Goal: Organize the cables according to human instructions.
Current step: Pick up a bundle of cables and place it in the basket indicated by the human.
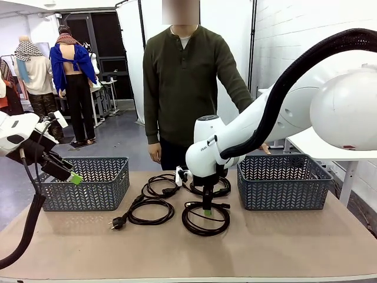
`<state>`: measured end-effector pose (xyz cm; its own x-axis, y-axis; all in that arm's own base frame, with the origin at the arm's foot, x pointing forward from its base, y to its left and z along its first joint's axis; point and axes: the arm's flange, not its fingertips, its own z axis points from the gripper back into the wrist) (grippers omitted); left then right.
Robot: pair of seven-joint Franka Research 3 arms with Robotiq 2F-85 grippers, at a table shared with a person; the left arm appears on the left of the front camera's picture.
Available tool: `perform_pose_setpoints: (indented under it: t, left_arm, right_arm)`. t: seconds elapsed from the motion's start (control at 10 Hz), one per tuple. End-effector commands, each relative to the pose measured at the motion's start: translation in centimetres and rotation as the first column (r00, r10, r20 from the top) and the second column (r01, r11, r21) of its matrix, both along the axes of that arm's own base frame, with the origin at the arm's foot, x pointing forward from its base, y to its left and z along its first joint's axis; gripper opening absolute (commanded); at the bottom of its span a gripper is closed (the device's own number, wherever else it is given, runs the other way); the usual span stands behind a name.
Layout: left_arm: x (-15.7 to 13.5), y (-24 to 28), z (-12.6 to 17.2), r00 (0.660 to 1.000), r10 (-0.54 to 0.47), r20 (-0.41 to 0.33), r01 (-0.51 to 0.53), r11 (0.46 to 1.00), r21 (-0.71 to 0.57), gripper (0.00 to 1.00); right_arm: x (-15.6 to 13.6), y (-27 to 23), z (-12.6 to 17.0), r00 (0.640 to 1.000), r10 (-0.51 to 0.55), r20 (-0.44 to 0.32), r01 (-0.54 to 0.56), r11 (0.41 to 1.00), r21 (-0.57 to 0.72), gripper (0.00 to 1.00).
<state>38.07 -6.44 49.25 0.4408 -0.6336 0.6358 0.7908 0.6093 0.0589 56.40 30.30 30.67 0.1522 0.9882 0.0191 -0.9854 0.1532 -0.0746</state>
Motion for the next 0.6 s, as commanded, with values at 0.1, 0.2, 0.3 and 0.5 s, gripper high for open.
perform_pose_setpoints:
  t: [0.1,0.2,0.3,0.5]
  left_arm:
    - [0.14,0.32,-0.15,1.000,-0.019,0.002,0.019,1.000,-0.011,1.00]
    - [0.14,0.32,-0.15,1.000,-0.019,0.002,0.019,1.000,-0.011,1.00]
    - [0.14,0.32,-0.15,1.000,-0.019,0.002,0.019,1.000,-0.011,1.00]
    - [0.14,0.32,-0.15,1.000,-0.019,0.002,0.019,1.000,-0.011,1.00]
  right_arm:
    - [0.95,0.27,-0.23,1.000,0.001,-0.014,-0.001,1.000,-0.019,1.00]
    - [1.19,0.25,-0.52,1.000,0.004,-0.026,-0.004,1.000,-0.013,1.00]
    - [1.31,0.22,-0.71,0.999,0.005,-0.033,-0.006,1.000,-0.014,1.00]
    - [1.62,0.18,-1.04,0.998,0.002,-0.061,-0.002,1.000,-0.002,1.00]
